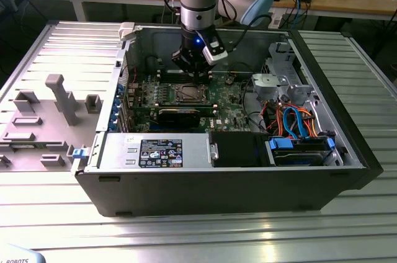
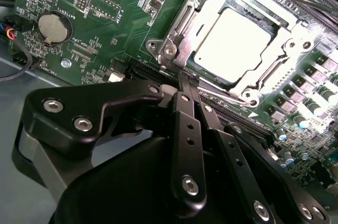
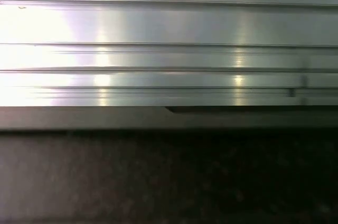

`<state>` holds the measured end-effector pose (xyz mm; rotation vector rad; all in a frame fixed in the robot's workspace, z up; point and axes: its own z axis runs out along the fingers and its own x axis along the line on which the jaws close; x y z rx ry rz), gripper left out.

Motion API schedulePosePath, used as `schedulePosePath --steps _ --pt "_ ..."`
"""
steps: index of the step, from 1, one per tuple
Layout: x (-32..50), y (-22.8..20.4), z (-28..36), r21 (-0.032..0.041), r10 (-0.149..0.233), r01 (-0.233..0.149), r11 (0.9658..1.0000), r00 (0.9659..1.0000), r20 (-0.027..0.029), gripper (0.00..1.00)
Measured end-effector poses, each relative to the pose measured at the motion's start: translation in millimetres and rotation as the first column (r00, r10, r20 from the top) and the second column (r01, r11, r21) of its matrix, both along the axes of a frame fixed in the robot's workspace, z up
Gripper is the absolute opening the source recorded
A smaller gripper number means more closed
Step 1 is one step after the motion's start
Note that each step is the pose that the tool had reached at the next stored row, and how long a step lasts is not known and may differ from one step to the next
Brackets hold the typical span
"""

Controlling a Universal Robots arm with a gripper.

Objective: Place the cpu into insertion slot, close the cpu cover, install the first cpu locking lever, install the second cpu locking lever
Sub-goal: 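Install the first cpu locking lever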

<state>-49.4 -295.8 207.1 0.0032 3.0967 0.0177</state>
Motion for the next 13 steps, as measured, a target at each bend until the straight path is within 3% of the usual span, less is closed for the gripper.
schedulePosePath --steps 5,13 --pt "0.3 0.0 -0.7 -0.0162 0.000 0.000 0.9999 1.0000 -0.0001 0.11" --pt "0.5 -0.1 -3.2 -0.0219 0.000 0.000 0.9998 1.0000 -0.0003 0.11"
